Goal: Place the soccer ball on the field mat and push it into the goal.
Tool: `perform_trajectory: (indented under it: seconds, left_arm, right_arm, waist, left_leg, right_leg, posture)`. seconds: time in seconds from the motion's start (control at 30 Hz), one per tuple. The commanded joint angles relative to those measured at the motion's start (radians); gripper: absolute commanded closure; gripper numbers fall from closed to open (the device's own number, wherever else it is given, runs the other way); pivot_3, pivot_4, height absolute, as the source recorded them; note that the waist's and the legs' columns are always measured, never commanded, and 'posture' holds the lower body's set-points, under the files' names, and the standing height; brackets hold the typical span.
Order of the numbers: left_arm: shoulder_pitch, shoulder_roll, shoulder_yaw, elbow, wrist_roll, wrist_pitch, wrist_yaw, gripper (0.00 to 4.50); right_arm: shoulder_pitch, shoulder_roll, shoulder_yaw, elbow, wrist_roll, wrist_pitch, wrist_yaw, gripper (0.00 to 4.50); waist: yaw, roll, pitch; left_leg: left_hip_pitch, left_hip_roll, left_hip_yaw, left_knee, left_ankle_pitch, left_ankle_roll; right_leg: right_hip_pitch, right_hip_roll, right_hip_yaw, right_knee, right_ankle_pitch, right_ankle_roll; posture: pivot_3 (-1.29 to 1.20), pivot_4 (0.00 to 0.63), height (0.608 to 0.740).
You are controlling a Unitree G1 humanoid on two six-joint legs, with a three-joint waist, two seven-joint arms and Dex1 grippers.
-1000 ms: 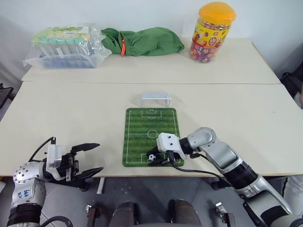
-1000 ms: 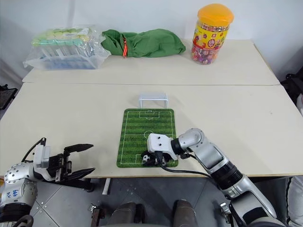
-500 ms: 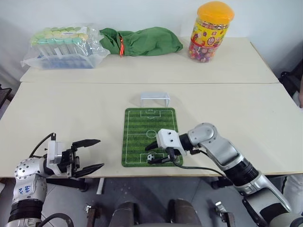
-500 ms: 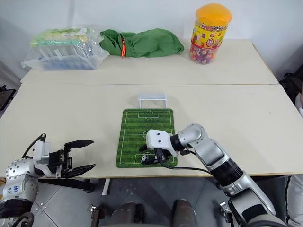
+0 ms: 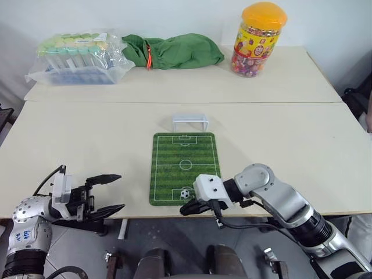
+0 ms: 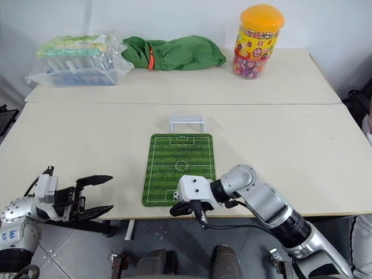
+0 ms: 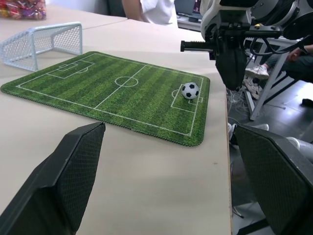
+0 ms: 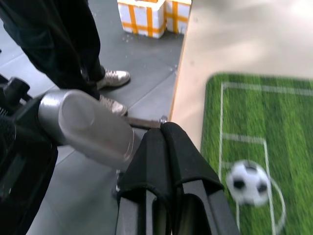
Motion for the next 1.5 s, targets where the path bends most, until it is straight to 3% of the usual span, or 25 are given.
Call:
perform_trajectory:
  seconds: [0.03,0.33,0.77,0.93,1.13,1.23,1.5]
  left_arm:
    - [0.022,0.022,0.037,-0.036,-0.030,0.002,-0.088,0.00]
    - [0.041,0.028,0.065,-0.069,-0.052,0.021,-0.076,0.00]
    - [-0.072,-0.005,0.090,-0.054,-0.068,0.076,0.005,0.00]
    - [-0.125,-0.031,0.122,-0.025,-0.065,0.086,0.059,0.00]
    - [-0.117,-0.002,0.157,-0.026,-0.062,0.157,0.100,0.00]
    - [-0.089,0.023,0.177,-0.039,-0.047,0.192,0.135,0.00]
    - [0.031,0.101,0.224,-0.117,0.007,0.259,0.243,0.00]
  right_arm:
    - [0.007,0.017,0.012,0.011,-0.001,-0.014,-0.016,4.48]
    - [-0.072,0.087,-0.031,0.248,-0.051,-0.103,-0.073,4.48]
    - [-0.385,0.103,-0.294,0.601,-0.085,-0.238,-0.271,4.48]
    - [-0.349,0.027,-0.367,0.575,-0.048,-0.231,-0.222,4.48]
    - [-0.237,-0.147,-0.466,0.585,0.037,-0.231,-0.054,4.48]
    - [-0.180,-0.218,-0.516,0.650,0.060,-0.267,0.017,3.94]
    - [-0.065,-0.323,-0.642,0.832,0.159,-0.408,0.263,1.33]
  waist:
    - [0.001,0.000,0.000]
    - [0.000,0.000,0.000]
    - [-0.001,0.001,0.001]
    - [-0.001,0.001,0.001]
    - [0.001,0.001,0.001]
    - [-0.003,0.001,0.002]
    - [-0.003,0.001,0.002]
  left_leg:
    - [0.000,0.000,0.000,0.000,0.000,0.000]
    - [0.000,0.000,0.000,0.000,0.000,0.000]
    - [-0.001,0.000,0.001,0.000,0.000,0.000]
    - [-0.001,-0.001,0.000,-0.001,0.000,0.000]
    - [-0.001,-0.001,0.001,-0.002,-0.001,0.001]
    - [-0.001,-0.001,0.002,-0.002,-0.001,0.001]
    - [0.000,0.000,0.003,-0.002,-0.001,0.001]
  right_leg:
    - [0.000,0.000,0.000,0.000,0.000,0.000]
    - [0.000,0.000,0.000,0.000,0.000,0.000]
    - [-0.001,0.000,0.000,0.000,0.000,0.000]
    - [-0.001,0.000,0.000,0.000,0.000,0.000]
    - [-0.001,0.000,0.000,-0.002,0.000,0.000]
    - [-0.001,0.000,0.000,-0.002,0.000,0.000]
    - [0.000,0.000,0.001,-0.002,0.000,0.000]
  posture:
    - [0.00,0.150,0.740]
    - [0.00,0.150,0.740]
    - [0.00,0.150,0.740]
    - [0.00,0.150,0.740]
    - [0.00,0.150,0.740]
    - [0.00,0.150,0.740]
    - [0.00,0.150,0.740]
